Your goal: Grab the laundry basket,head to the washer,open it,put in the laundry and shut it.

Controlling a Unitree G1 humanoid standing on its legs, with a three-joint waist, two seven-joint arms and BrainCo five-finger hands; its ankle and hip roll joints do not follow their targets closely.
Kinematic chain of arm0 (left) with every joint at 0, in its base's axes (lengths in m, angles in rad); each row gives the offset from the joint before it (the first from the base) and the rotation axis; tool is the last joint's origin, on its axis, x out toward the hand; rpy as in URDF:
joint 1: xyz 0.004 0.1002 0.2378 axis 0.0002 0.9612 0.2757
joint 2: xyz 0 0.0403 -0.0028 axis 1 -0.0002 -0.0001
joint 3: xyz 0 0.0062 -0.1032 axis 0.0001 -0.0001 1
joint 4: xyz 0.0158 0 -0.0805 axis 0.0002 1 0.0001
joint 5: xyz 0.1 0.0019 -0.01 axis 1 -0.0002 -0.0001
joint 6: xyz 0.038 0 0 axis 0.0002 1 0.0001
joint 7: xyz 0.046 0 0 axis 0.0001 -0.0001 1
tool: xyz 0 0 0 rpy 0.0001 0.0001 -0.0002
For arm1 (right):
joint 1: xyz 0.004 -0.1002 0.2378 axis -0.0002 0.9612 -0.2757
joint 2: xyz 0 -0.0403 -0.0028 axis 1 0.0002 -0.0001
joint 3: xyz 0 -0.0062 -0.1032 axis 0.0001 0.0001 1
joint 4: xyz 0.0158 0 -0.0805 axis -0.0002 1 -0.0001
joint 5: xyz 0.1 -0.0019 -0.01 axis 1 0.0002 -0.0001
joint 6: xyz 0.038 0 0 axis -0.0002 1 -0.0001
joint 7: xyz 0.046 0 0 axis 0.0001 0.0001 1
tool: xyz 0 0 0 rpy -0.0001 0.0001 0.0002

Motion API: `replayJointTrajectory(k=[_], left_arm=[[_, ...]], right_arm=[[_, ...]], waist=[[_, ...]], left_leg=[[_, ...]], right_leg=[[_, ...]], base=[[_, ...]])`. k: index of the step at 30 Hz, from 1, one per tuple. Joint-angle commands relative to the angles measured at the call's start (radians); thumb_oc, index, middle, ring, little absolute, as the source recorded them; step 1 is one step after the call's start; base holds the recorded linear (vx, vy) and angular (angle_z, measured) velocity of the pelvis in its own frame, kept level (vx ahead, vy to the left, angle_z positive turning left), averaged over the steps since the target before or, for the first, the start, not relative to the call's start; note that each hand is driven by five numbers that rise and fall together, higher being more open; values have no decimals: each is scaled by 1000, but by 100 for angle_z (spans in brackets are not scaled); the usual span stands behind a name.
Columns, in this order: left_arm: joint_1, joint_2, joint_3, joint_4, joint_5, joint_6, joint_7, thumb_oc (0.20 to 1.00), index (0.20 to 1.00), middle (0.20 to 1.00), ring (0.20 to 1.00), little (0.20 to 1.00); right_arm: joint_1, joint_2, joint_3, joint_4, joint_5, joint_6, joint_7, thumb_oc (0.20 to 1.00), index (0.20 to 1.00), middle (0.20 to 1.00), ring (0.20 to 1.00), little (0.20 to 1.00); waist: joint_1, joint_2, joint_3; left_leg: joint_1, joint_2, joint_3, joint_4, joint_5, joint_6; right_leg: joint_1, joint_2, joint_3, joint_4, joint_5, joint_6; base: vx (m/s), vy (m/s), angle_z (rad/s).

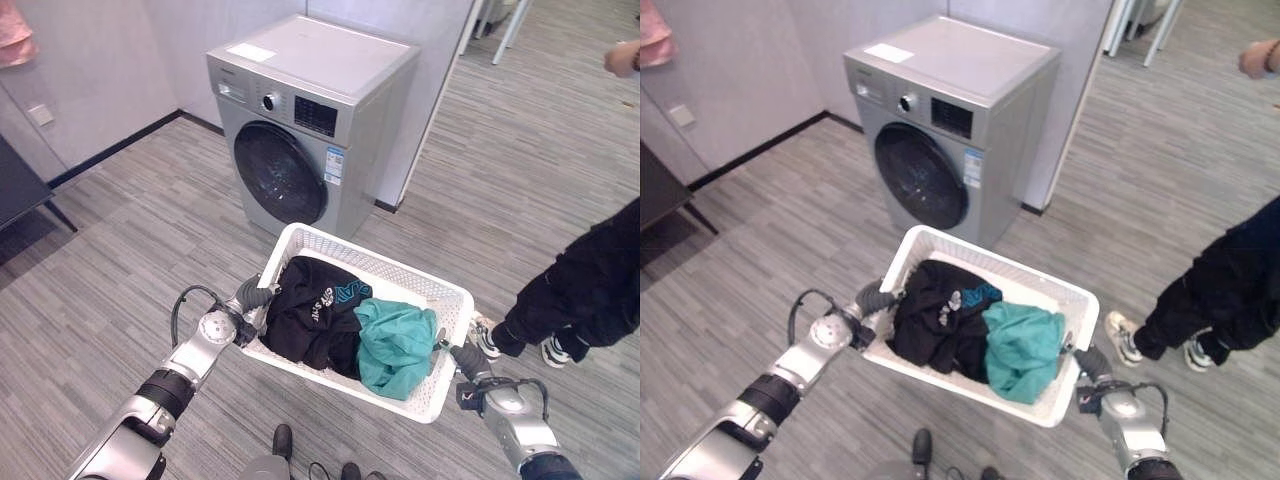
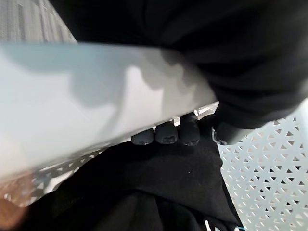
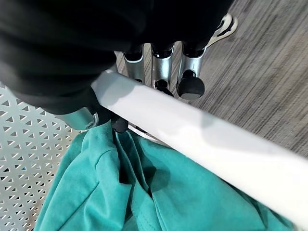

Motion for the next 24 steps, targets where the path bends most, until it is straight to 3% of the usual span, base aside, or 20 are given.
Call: replayJointTrajectory(k=[1,8,22,23,24], left_arm=[[-73,-41,15,-7,-7,-80,6,200,200,200,200,200],[-101,-56,-13,1,29,-87,9,200,200,200,200,200],[-106,-119,-47,51,36,-92,-2,200,200,200,200,200],[-243,-91,-104,150,201,-90,74,200,200,200,200,200],[-243,-91,-104,150,201,-90,74,200,200,200,200,200]], right_arm=[[-40,-58,-71,-63,30,-92,39,200,200,200,200,200],[5,-92,-89,-89,4,-90,61,200,200,200,200,200],[86,-79,-144,-77,-5,-88,64,200,200,200,200,200],[133,102,-25,158,45,-87,14,200,200,200,200,200],[133,102,-25,158,45,-87,14,200,200,200,200,200]], waist=[[-2,-24,-67],[-32,-43,-58],[-61,-39,-87],[-162,44,-44],[-161,44,-44]], left_leg=[[-4,39,41,79,-136,-13],[-25,45,91,129,-178,-7],[2,39,89,122,-197,-5],[9,90,230,10,-116,-78],[10,90,231,9,-116,-78]], right_leg=[[-77,-137,39,34,50,131],[-120,-148,79,35,80,145],[-108,-161,71,21,85,150],[-162,-183,-84,-10,88,127],[-162,-183,-83,-10,88,127]], base=[[-25,47,-53],[-26,27,-35],[13,-1,-9],[12,-5,4],[18,4,4]])
